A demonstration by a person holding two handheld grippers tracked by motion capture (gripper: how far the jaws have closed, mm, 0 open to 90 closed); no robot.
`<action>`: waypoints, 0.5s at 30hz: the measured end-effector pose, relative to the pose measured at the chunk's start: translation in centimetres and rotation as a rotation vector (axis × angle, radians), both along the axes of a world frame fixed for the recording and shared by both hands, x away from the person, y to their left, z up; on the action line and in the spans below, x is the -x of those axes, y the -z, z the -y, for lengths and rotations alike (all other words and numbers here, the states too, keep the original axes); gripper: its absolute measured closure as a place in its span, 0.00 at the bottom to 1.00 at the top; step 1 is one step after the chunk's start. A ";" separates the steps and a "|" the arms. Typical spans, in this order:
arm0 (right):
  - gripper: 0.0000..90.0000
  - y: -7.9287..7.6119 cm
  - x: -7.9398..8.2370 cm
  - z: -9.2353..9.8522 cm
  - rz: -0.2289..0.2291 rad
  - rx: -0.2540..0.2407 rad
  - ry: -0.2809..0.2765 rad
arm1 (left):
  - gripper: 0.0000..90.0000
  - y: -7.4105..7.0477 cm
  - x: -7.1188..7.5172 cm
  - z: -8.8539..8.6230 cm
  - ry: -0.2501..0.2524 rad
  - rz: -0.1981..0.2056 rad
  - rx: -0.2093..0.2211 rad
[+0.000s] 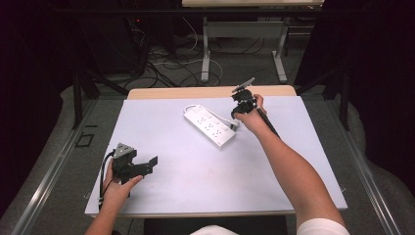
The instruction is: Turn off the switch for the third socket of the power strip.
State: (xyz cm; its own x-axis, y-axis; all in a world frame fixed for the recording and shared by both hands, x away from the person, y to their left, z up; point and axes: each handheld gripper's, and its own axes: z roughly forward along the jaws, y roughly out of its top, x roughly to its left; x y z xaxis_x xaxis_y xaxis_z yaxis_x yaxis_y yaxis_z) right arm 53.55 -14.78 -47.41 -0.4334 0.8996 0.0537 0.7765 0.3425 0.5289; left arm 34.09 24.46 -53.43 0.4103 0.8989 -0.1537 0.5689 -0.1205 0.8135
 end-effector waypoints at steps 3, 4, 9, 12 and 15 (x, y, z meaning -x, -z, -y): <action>0.82 0.3 0.0 -0.3 -0.023 -0.005 -0.003 | 0.09 0.0 0.0 0.0 0.000 0.001 0.000; 0.83 0.4 -0.1 -0.4 -0.026 -0.005 -0.004 | 0.09 0.0 0.0 0.0 -0.001 0.000 0.001; 0.89 0.9 -0.1 -0.9 -0.038 -0.023 -0.010 | 0.09 0.0 0.0 0.0 -0.001 0.001 0.001; 0.91 1.0 0.0 -1.2 -0.071 -0.001 -0.018 | 0.09 0.0 0.0 -0.1 0.001 0.001 -0.005; 0.94 1.2 0.1 -1.5 -0.084 -0.008 -0.026 | 0.09 0.0 0.0 0.0 0.002 0.002 -0.006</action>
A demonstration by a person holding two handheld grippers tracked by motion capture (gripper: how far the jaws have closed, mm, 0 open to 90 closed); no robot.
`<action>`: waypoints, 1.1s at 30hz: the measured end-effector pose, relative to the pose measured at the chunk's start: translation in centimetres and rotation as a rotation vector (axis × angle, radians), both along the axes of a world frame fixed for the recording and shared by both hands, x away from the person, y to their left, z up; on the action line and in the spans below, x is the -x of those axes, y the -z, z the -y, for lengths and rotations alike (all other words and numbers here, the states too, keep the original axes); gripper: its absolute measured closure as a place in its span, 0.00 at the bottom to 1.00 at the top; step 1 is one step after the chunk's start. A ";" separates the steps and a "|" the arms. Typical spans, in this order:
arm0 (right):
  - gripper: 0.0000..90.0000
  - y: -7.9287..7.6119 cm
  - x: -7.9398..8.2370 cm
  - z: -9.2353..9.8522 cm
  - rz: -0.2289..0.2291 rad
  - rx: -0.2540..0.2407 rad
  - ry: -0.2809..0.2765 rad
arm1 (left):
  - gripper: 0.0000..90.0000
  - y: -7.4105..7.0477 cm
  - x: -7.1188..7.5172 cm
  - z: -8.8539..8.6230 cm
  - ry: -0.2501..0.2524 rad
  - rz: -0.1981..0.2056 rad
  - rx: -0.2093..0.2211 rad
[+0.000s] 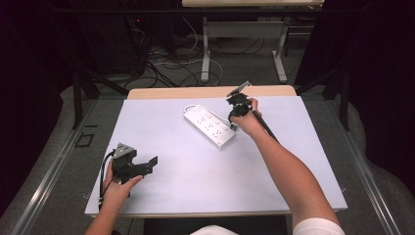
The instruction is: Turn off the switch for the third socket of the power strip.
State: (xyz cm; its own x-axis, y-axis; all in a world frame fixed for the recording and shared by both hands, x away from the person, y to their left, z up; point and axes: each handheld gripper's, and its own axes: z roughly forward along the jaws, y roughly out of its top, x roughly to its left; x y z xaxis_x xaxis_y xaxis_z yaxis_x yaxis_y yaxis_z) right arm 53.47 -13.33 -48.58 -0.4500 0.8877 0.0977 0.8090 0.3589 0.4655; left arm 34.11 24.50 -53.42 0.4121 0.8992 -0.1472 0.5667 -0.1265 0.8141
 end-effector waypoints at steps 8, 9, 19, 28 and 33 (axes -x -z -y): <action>0.97 0.4 0.1 -0.5 -0.025 0.007 -0.030 | 0.09 0.0 0.0 0.0 -0.001 0.002 0.000; 0.98 0.6 0.2 -0.7 -0.013 -0.010 -0.021 | 0.10 0.0 0.0 0.0 0.000 -0.001 -0.002; 1.00 1.3 0.2 -1.2 -0.041 -0.008 -0.046 | 0.10 0.0 0.0 0.0 -0.001 0.001 -0.001; 1.00 1.8 0.2 -1.6 -0.065 0.009 -0.058 | 0.10 0.0 0.0 0.0 -0.001 0.002 -0.002; 1.00 2.0 0.2 -1.7 -0.080 0.022 -0.057 | 0.10 0.0 0.0 0.0 0.000 -0.002 -0.004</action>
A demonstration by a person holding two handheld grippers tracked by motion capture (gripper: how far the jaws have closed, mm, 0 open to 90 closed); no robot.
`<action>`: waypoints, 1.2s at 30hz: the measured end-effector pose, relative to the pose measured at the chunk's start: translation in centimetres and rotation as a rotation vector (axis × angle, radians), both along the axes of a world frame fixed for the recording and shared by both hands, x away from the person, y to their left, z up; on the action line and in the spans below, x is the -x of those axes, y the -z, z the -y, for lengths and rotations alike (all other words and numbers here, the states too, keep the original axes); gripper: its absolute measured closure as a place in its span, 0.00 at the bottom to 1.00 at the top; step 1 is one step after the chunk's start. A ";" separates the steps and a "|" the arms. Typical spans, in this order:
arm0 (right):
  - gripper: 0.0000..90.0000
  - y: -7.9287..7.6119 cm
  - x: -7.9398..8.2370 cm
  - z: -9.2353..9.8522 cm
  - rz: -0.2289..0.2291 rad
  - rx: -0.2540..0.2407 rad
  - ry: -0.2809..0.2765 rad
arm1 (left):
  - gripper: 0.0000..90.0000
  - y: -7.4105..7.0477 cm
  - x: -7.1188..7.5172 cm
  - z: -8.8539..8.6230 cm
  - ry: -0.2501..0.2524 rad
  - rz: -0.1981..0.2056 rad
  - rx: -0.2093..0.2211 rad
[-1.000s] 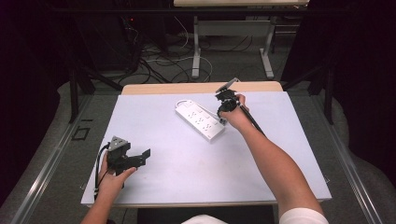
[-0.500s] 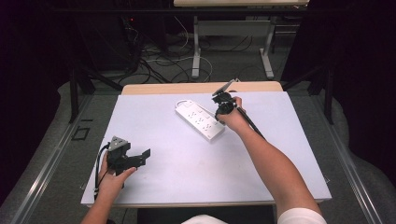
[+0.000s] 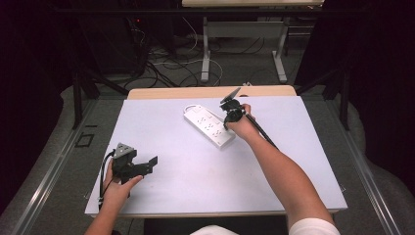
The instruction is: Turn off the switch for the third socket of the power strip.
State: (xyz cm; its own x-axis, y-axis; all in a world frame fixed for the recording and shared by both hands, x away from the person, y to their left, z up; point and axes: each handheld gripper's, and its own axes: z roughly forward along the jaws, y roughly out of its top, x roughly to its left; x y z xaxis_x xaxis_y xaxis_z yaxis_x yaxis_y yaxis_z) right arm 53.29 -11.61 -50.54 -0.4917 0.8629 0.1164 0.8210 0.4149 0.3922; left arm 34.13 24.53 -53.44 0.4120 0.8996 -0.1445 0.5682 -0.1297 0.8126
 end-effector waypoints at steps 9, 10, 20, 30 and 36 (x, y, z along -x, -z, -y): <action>1.00 0.2 0.0 0.0 0.023 -0.013 0.005 | 0.10 0.0 0.0 0.0 0.002 0.004 -0.002; 1.00 0.2 0.0 0.0 0.016 -0.017 0.002 | 0.10 0.0 0.0 0.0 0.003 0.006 -0.002; 1.00 0.0 0.0 0.1 -0.004 -0.003 0.005 | 0.10 0.0 0.0 0.0 0.007 0.000 -0.008; 1.00 0.4 0.0 0.0 0.007 0.007 -0.004 | 0.10 0.0 0.0 0.1 0.006 0.000 -0.009; 1.00 0.4 0.0 0.0 -0.001 0.002 0.007 | 0.10 0.0 0.0 0.1 0.004 0.006 -0.003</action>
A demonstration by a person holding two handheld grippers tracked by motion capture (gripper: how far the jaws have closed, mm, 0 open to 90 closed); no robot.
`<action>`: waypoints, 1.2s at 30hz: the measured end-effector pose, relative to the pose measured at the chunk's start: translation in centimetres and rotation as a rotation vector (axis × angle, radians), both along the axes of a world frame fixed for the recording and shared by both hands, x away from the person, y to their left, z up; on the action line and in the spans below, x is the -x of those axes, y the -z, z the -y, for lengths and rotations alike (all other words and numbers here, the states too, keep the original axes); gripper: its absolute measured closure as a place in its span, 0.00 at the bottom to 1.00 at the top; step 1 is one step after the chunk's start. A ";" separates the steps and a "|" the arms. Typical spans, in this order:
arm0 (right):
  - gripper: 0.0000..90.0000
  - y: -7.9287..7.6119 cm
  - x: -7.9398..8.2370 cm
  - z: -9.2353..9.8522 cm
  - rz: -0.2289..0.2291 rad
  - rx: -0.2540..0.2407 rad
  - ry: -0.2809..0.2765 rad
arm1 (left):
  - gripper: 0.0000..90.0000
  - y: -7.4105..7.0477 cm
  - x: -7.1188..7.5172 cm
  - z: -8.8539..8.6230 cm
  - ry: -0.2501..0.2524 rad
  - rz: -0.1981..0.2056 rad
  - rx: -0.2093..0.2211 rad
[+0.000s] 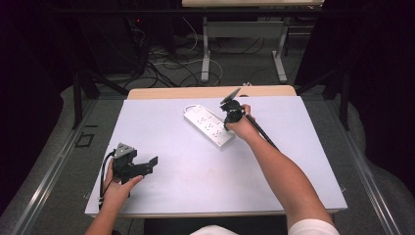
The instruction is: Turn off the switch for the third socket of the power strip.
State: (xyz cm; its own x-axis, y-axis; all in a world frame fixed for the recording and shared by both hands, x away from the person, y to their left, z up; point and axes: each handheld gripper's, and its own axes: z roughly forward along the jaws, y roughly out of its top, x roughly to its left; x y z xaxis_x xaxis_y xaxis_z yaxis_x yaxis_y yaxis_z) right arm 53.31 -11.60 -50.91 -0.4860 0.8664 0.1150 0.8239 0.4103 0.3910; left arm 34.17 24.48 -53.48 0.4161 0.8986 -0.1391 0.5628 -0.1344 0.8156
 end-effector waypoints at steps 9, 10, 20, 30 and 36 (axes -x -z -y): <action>0.97 0.0 -0.1 0.1 0.010 -0.020 0.008 | 0.10 0.0 0.1 0.0 -0.005 -0.003 0.004; 0.96 0.1 -0.1 0.1 0.014 -0.023 0.006 | 0.10 0.0 0.0 0.0 -0.005 -0.003 0.003; 0.87 -0.3 -0.1 0.1 0.011 -0.015 0.003 | 0.10 0.0 0.1 0.0 -0.002 -0.008 0.001; 0.75 -0.6 0.0 0.2 0.040 -0.067 0.024 | 0.10 0.0 0.0 0.0 0.001 -0.007 -0.003; 0.64 -0.9 0.0 0.3 0.021 -0.050 0.029 | 0.10 0.0 0.0 0.0 -0.001 -0.008 -0.001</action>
State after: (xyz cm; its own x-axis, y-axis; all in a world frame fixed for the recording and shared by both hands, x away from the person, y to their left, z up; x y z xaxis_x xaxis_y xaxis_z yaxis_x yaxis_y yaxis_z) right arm 53.33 -11.92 -49.97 -0.4633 0.8738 0.1481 0.8265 0.3657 0.4280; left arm 34.14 24.44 -53.51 0.4145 0.8990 -0.1412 0.5693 -0.1351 0.8109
